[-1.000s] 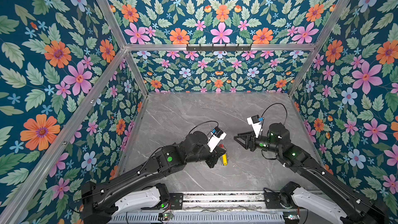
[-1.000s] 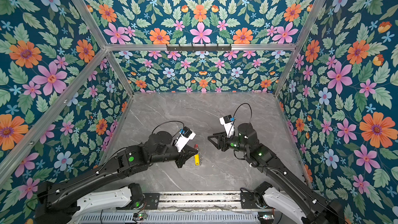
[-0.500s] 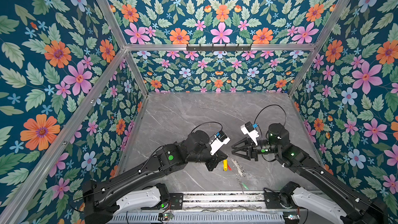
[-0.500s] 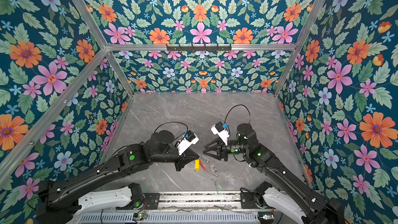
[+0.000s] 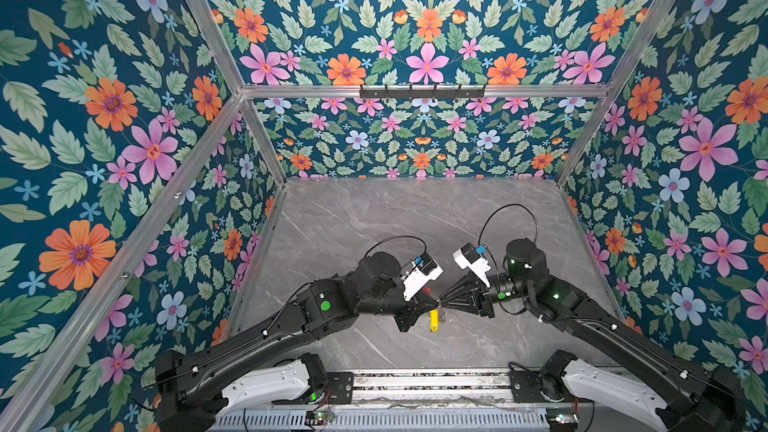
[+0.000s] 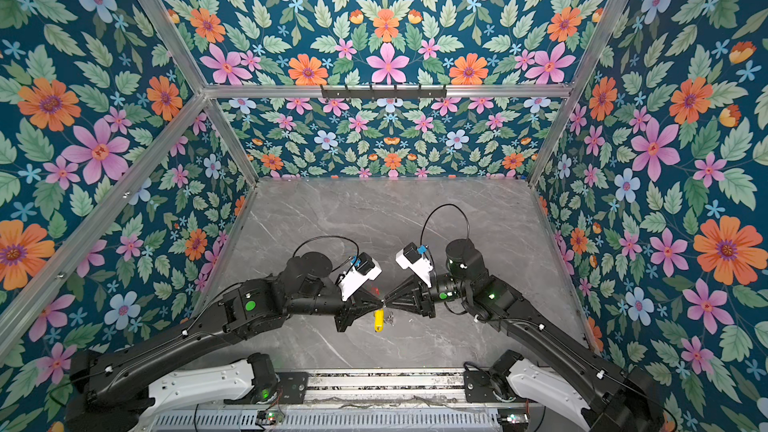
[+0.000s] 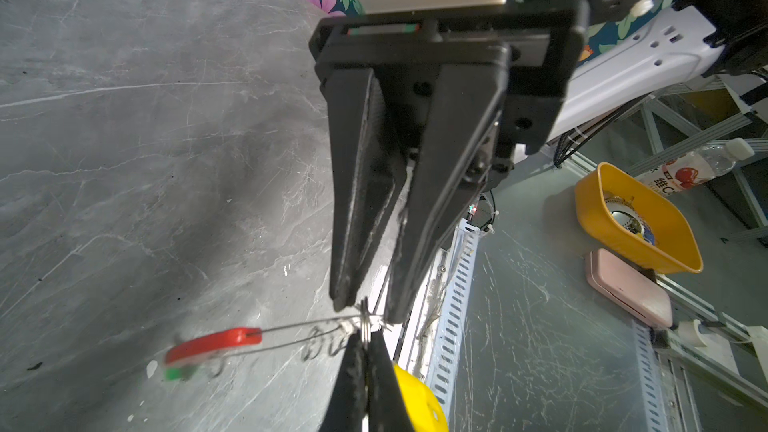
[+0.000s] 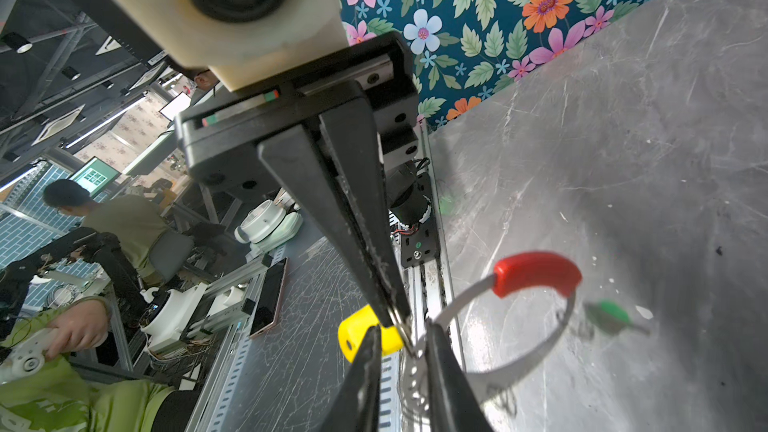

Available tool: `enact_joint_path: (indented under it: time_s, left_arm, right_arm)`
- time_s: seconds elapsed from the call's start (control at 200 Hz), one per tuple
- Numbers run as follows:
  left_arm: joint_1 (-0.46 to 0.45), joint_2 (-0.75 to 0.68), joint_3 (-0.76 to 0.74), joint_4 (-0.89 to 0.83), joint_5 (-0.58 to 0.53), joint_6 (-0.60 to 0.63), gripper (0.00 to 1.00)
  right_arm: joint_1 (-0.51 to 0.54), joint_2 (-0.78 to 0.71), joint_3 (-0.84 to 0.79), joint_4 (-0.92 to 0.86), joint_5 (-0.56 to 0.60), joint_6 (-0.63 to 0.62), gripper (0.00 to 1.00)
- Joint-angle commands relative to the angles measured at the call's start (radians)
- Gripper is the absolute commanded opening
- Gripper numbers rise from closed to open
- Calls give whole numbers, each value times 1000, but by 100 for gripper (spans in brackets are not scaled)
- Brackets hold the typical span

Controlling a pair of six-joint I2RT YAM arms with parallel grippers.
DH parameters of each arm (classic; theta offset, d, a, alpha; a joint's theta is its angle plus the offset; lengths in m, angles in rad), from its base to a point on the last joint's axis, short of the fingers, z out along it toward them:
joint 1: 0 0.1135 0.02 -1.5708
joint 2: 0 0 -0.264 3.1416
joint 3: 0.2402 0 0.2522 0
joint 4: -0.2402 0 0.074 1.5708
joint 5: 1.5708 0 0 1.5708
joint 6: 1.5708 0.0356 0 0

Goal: Remove the keys from the keyring

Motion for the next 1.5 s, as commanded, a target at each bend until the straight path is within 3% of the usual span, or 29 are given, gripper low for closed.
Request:
enact_joint_path:
  time_s: [0.0,0.21,0.5,0.64,0.775,0.915,1.145,1.3,1.495]
  left_arm:
    - [0,-2,-3,36,6,2,0]
    - [0,-8,-4,42,8,-1,0]
    - [-1,-16,-9,54,13,-7,0]
    - [-1,-14,-12,64,15,-12,0]
    - [-1,-16,-17,73,24,-18,0]
    - [-1,-42,-54,98,18,-42,22]
    - [0,-87,-122,155,-13,-81,27]
    - [0,-106,-151,200,-14,-95,21]
    - [0,-110,-166,226,-14,-102,0]
  right_arm:
    - [5,1,8,14,-15,-20,22]
    - [7,3,11,15,-11,-17,14]
    - [15,11,6,15,-2,-16,15]
    - [16,13,6,20,-6,-17,0]
    - [19,5,1,41,6,-4,0]
    - [19,-37,-2,49,50,-2,0]
    - [19,-59,6,55,64,14,0]
    - [19,-63,4,62,65,19,0]
    - [19,-78,-15,106,84,43,0]
